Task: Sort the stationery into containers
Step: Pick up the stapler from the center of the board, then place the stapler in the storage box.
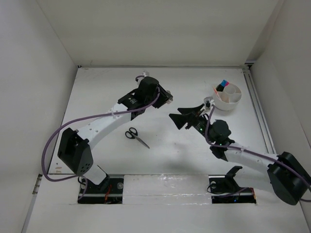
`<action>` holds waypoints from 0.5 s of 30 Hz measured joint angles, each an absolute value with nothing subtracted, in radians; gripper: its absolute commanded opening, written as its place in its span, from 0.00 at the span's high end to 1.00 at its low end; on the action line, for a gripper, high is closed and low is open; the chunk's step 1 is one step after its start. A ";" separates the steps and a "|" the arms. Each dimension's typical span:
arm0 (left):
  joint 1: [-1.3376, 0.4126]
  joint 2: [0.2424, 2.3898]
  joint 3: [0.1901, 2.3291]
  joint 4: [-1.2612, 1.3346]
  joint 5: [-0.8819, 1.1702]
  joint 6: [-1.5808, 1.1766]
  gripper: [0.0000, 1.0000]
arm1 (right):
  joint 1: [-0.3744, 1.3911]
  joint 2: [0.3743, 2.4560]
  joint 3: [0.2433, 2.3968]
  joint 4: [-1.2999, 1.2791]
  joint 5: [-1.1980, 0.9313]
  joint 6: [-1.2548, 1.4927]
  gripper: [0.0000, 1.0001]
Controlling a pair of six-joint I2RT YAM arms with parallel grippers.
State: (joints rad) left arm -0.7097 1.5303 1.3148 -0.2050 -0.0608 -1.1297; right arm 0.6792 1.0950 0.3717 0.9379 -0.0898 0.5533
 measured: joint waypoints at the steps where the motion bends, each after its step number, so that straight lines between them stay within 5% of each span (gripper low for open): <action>1: -0.715 1.530 1.315 -0.205 -0.055 -1.132 1.00 | 0.686 1.119 0.385 0.955 -0.081 0.552 0.15; 15: -0.727 1.530 1.315 -0.205 -0.003 -1.147 1.00 | 0.719 1.311 0.449 1.150 0.060 0.524 0.26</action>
